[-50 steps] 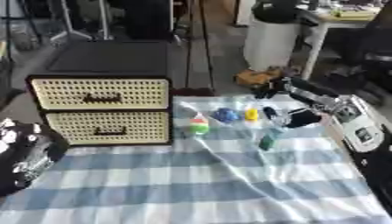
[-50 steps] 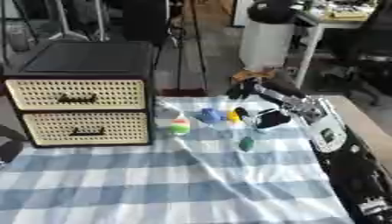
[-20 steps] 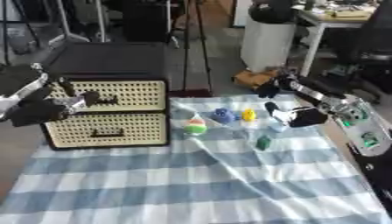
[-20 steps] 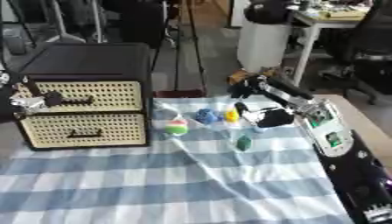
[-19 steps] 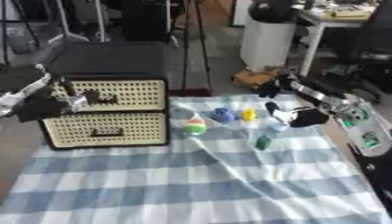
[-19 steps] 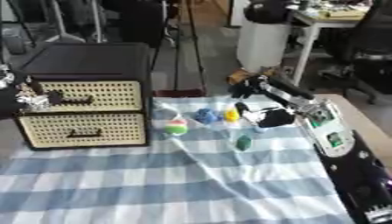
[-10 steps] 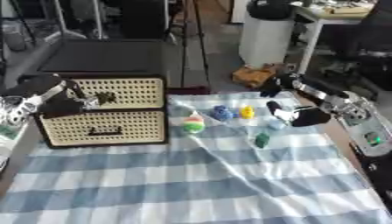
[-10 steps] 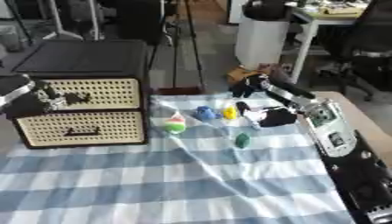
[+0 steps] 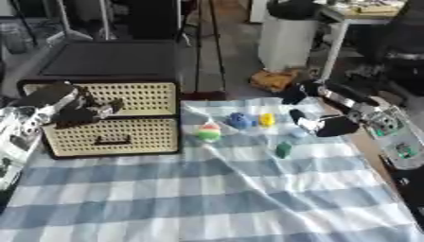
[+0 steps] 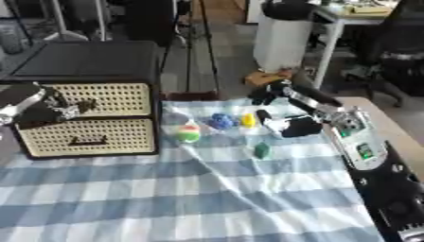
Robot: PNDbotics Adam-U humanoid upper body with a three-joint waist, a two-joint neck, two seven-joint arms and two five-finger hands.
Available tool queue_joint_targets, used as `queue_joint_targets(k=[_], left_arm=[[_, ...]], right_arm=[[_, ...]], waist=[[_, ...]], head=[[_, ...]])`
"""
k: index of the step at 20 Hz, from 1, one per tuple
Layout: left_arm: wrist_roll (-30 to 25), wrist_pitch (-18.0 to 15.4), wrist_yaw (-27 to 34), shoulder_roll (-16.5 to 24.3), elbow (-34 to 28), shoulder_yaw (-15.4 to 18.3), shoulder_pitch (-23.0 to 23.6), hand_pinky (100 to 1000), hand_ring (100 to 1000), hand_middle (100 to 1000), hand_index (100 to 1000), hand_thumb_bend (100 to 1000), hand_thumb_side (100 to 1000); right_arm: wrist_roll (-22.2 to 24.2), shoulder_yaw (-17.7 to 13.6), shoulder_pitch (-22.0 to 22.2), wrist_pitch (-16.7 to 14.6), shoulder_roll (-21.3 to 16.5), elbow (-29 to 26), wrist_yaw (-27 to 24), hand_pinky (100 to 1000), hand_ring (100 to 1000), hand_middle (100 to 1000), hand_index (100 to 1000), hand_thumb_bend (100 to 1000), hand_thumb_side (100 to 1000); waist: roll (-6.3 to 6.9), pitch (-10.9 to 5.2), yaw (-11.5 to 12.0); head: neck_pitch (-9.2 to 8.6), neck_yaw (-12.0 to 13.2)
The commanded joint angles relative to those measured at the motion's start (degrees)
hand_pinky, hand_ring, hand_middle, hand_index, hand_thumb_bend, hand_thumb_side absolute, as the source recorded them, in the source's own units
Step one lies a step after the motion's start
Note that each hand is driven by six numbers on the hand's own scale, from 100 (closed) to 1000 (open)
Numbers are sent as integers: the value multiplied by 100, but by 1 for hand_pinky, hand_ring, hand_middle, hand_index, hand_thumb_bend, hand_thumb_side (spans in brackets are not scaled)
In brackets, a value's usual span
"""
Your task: Pick up objects from table and place into drawer.
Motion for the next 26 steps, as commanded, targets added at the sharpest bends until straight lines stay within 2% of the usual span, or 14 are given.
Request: queue_joint_targets(k=[1, 8, 17, 26], left_arm=[[136, 12, -51, 45, -59, 6, -190, 124, 100, 100, 721, 502, 1000], [295, 34, -179, 64, -186, -3, -215, 134, 100, 100, 744, 506, 1000], [234, -2, -310, -29, -128, -68, -196, 142, 100, 100, 754, 519, 1000], [258, 29, -408, -93, -2, -44, -213, 146, 100, 100, 773, 519, 1000]], right_arm=[[16, -15, -137, -15, -91, -113, -42, 710, 735, 672, 831, 100, 401], [20, -13, -137, -19, -91, -102, -34, 711, 735, 672, 831, 100, 400], [56, 0, -151, -21, -54, -100, -37, 711, 735, 672, 830, 100, 403], [90, 1, -226, -18, -35, -134, -48, 711, 735, 670, 830, 100, 415]], waist=[[5, -57, -12], [13, -66, -29], [28, -58, -80], [58, 83, -197]], head=[[2, 9], [10, 15], [8, 17], [-62, 17]])
